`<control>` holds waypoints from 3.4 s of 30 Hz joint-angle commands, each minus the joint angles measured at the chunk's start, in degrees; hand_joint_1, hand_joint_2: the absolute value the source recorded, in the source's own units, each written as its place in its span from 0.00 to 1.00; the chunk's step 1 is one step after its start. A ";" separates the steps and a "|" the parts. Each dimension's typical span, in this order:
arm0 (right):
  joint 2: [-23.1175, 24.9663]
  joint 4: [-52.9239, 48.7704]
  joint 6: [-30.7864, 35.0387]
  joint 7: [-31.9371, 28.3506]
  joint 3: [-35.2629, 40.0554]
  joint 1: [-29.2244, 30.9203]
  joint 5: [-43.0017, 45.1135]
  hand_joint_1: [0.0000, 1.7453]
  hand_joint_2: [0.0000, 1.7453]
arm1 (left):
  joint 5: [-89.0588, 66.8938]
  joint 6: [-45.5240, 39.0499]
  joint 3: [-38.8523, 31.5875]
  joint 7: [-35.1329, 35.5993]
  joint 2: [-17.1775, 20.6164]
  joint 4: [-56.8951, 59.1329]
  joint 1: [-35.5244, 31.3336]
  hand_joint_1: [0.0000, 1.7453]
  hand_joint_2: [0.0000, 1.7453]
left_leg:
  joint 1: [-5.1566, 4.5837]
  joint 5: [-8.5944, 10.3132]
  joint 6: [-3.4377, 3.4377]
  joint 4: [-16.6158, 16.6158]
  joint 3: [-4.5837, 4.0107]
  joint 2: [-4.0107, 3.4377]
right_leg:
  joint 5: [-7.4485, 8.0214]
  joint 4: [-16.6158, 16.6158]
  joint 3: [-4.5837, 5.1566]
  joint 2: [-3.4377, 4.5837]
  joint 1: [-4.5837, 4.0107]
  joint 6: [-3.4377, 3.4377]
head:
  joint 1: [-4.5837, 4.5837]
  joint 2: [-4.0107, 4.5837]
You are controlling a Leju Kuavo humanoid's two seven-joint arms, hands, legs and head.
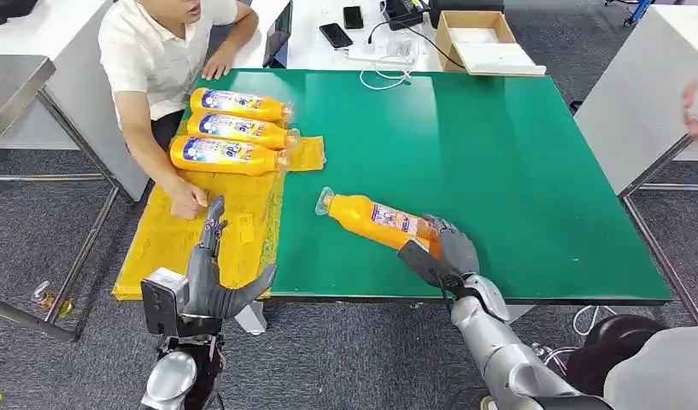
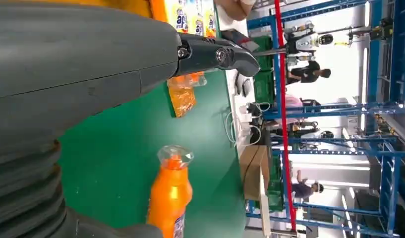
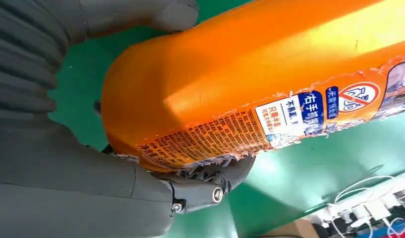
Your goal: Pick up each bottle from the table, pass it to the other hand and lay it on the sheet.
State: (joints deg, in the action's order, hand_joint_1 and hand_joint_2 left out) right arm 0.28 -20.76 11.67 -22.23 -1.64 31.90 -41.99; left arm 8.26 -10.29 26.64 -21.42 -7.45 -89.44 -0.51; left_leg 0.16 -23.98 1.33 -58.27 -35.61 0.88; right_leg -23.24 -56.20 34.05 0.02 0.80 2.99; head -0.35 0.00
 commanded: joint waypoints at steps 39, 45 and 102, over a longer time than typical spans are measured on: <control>11.53 -37.95 -2.44 -10.45 30.45 -21.87 25.30 1.00 1.00 | 14.22 17.42 -1.00 0.44 1.33 -4.47 5.19 0.00 1.00 | 0.08 -0.25 -0.20 0.05 0.15 -0.17 | -0.27 -0.05 -0.07 0.09 -0.08 -0.30 | 0.00 0.00; 11.95 -34.18 -4.02 -12.53 32.88 -19.47 26.66 1.00 1.00 | 15.80 23.60 -0.03 -2.93 0.76 -2.93 2.67 0.00 1.00 | 0.07 -0.11 -0.15 0.09 -0.03 -0.05 | -0.15 0.01 0.07 0.00 -0.05 -0.22 | 0.02 0.00; 12.23 -33.73 -9.14 -10.82 39.41 -18.88 25.01 1.00 1.00 | 20.92 34.79 -3.64 -0.87 1.88 0.63 1.42 1.00 1.00 | 0.09 -0.17 -0.17 0.10 0.07 -0.09 | -0.20 0.01 -0.01 0.02 -0.07 -0.26 | 0.00 0.00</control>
State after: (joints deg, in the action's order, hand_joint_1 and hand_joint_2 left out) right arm 13.03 -55.58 4.02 -32.98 34.75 12.06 -16.74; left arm 28.76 23.30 22.45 -22.95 -7.06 -92.83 2.72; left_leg 0.25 -24.05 1.21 -58.24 -35.83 0.87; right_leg -23.35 -56.24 34.30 0.02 0.75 2.83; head -0.35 0.00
